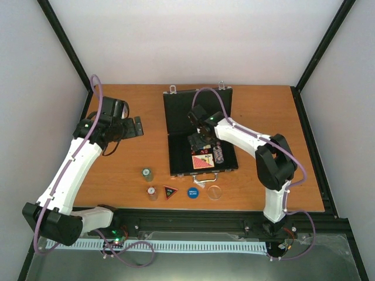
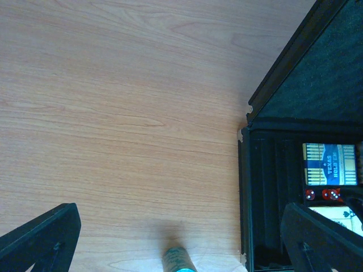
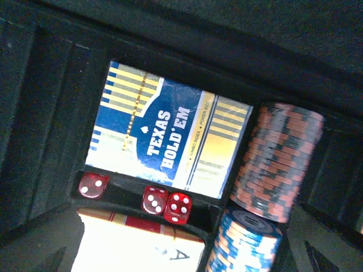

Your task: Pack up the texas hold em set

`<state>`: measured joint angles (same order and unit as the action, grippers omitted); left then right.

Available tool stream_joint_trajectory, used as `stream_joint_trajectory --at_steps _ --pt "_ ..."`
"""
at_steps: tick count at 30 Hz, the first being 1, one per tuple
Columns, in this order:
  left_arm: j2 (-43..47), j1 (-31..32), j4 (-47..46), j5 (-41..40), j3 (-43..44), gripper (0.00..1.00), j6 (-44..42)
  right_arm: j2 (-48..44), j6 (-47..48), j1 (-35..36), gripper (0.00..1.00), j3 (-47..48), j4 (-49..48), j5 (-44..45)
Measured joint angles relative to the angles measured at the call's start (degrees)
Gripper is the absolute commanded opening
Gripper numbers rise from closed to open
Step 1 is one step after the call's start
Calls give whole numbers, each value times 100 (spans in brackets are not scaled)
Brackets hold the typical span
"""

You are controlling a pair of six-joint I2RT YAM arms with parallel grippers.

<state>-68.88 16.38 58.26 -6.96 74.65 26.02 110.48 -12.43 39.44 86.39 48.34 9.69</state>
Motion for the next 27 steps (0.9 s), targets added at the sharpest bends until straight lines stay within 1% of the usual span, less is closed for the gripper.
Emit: stream_joint_trajectory --at_steps 9,17,27 --pt "15 -2 120 -101 195 100 332 -741 31 0 100 -243 24 -160" --pt "15 -4 317 -214 181 100 807 -1056 74 2 100 -385 26 -404" --pt "138 -66 404 -466 37 100 1423 -1438 68 87 99 -625 125 -479"
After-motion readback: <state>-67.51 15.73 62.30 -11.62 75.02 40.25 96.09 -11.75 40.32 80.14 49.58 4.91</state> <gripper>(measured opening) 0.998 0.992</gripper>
